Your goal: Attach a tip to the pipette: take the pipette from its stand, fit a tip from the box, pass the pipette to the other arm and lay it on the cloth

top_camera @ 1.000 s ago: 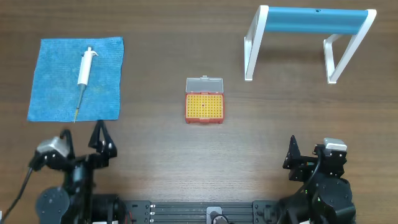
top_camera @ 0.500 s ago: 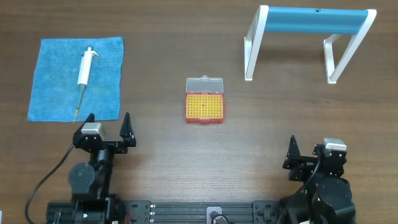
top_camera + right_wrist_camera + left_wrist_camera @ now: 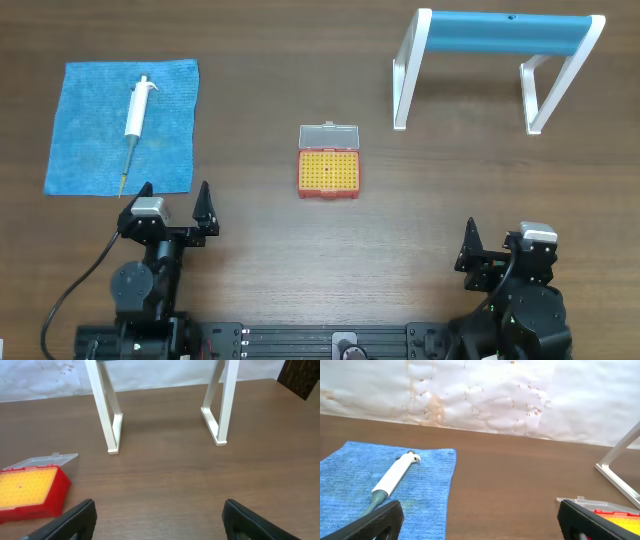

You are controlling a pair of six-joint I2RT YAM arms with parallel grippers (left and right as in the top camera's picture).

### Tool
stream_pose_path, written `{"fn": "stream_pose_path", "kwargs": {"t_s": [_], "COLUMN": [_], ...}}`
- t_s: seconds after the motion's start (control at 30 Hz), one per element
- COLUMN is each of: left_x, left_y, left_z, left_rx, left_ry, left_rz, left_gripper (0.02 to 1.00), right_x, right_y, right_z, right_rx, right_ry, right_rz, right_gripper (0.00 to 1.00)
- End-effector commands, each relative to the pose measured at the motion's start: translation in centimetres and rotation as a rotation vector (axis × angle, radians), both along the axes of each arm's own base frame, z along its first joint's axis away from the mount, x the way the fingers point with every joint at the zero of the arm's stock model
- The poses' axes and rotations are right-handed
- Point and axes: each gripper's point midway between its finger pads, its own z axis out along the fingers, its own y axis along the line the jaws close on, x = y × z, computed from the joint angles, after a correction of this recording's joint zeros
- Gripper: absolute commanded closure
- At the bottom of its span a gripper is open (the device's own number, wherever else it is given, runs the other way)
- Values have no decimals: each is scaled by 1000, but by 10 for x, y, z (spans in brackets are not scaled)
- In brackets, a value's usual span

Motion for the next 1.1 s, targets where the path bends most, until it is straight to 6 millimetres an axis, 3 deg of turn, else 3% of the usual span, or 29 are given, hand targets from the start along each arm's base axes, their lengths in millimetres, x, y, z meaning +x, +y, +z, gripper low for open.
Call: {"fn": "stream_pose_path", "kwargs": {"t_s": [0.03,0.57,0.63,0.7,0.87,1.07,1.1], "left_x": [0,0,0,0,0,0,0], "left_y": [-2,-2,-2,-2,-2,-2,-2], "left_z": [0,0,0,0,0,0,0], "left_rx": [1,1,1,1,1,1,1], "left_ry": [-2,-2,-2,-2,-2,-2,-2], "left_rz": [-11,-11,-11,-11,-11,-11,-11], "left_gripper": [23,23,23,23,25,23,23], "right_x": [0,-3,16,34,70,76,77], "right_y": [-3,-6,3,7,6,0,0], "right_z": [-1,-8,8,10,-26,-68,-67], "right_rx": [6,-7,55,85,121,129,115], "right_ry": [-6,25,-88,-174,-286,-244,-248], "right_rz": [-21,-32,-9,-4,16,9,15], "right_gripper": [187,189,187,187,187,187,187]}}
